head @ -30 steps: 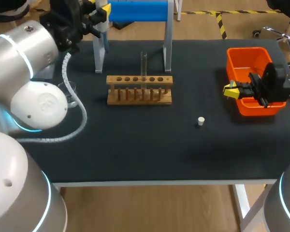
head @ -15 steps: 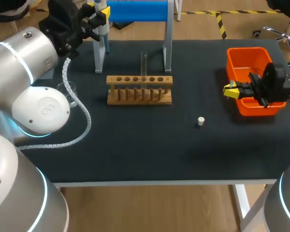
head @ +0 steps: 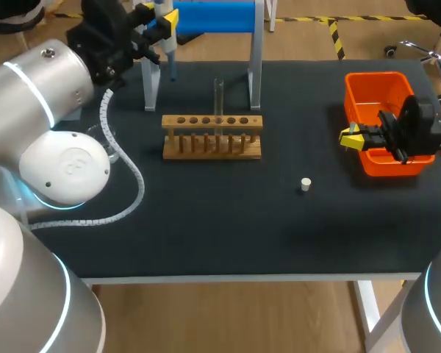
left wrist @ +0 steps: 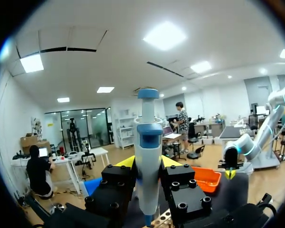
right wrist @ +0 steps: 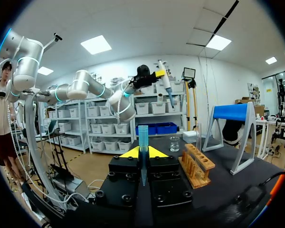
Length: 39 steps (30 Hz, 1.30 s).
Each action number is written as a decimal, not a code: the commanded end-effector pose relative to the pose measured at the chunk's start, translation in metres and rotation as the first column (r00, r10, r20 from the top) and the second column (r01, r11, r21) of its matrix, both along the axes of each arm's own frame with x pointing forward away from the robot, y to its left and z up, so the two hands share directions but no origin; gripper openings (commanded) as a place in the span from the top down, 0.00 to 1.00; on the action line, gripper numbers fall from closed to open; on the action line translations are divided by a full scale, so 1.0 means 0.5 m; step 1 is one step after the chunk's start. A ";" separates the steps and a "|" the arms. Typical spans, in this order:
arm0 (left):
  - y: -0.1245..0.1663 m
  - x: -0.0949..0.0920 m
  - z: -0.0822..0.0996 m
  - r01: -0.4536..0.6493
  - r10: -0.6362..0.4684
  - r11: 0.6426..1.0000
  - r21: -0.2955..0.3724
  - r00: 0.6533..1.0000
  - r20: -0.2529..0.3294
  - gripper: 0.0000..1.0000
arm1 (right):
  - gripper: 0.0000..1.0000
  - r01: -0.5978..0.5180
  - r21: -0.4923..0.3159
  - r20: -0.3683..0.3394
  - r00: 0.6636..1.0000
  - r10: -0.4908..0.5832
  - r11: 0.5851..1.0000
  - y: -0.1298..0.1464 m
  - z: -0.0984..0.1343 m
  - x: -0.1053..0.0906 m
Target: Invert the test tube, pick up the pipette, mount the tip to pipette, aspirate from beaker and dispense into the tube, eject the tip, return the pipette, and cap with the stopper.
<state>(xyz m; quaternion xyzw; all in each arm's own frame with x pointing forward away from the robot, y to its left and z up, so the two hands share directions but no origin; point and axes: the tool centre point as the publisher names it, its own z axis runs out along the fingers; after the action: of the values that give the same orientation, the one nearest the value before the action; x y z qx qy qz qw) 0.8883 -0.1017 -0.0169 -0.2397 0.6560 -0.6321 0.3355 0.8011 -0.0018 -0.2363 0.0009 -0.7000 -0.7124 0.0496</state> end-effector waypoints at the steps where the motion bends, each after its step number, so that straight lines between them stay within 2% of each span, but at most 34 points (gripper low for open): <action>1: 0.003 -0.010 0.008 0.878 -0.867 0.475 0.057 0.478 -0.137 1.00 | 1.00 0.000 -0.002 0.000 1.000 0.000 1.000 -0.001 0.000 -0.001; 12: -0.033 -0.066 0.049 0.971 -0.957 0.226 0.080 0.237 -0.169 1.00 | 1.00 0.000 -0.002 0.000 1.000 0.000 1.000 -0.001 0.000 -0.001; 15: -0.039 -0.077 0.054 0.981 -0.966 0.176 0.080 0.188 -0.178 1.00 | 1.00 0.000 -0.002 0.000 1.000 0.000 1.000 -0.001 0.000 -0.001; 22: -0.040 -0.088 0.057 0.992 -0.977 0.103 0.075 0.116 -0.181 1.00 | 1.00 0.000 -0.002 0.000 1.000 0.000 1.000 -0.001 0.000 -0.001; 25: -0.042 -0.094 0.058 0.996 -0.982 0.051 0.072 0.063 -0.179 1.00 | 1.00 0.000 -0.002 0.000 1.000 0.000 1.000 -0.001 0.000 -0.001; 30: -0.040 -0.094 0.057 0.998 -0.979 -0.011 0.069 0.003 -0.202 1.00 | 1.00 0.000 -0.002 0.000 1.000 0.000 1.000 -0.001 0.000 -0.001; 31: -0.039 -0.094 0.056 0.998 -0.979 -0.019 0.067 -0.005 -0.202 1.00 | 1.00 0.000 -0.002 0.000 1.000 0.000 1.000 -0.001 0.000 -0.001; 33: -0.033 -0.088 0.055 0.998 -0.977 -0.009 0.060 0.004 -0.211 1.00 | 1.00 0.000 -0.002 0.000 1.000 0.000 1.000 -0.001 0.000 -0.001; 34: -0.029 -0.082 0.053 0.998 -0.974 0.017 0.064 0.031 -0.225 1.00 | 1.00 0.000 -0.002 0.000 1.000 0.000 1.000 -0.001 0.000 -0.001; 35: -0.023 -0.072 0.053 0.995 -0.969 0.075 0.073 0.090 -0.228 1.00 | 1.00 0.000 -0.002 0.000 1.000 0.000 1.000 -0.001 0.000 -0.001; 36: -0.015 -0.059 0.054 0.985 -0.961 0.155 0.075 0.168 -0.220 1.00 | 1.00 0.000 -0.002 0.000 1.000 0.000 1.000 -0.001 0.000 -0.001; 39: -0.015 -0.059 0.054 0.985 -0.961 0.155 0.075 0.168 -0.220 1.00 | 1.00 0.000 -0.002 0.000 1.000 0.000 1.000 -0.001 0.000 -0.001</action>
<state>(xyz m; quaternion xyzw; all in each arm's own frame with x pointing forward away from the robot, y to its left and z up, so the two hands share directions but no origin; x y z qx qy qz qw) 0.8573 -0.1137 0.0057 -0.1852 0.6836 -0.6342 0.3102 0.8010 -0.0017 -0.2363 0.0010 -0.7000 -0.7124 0.0497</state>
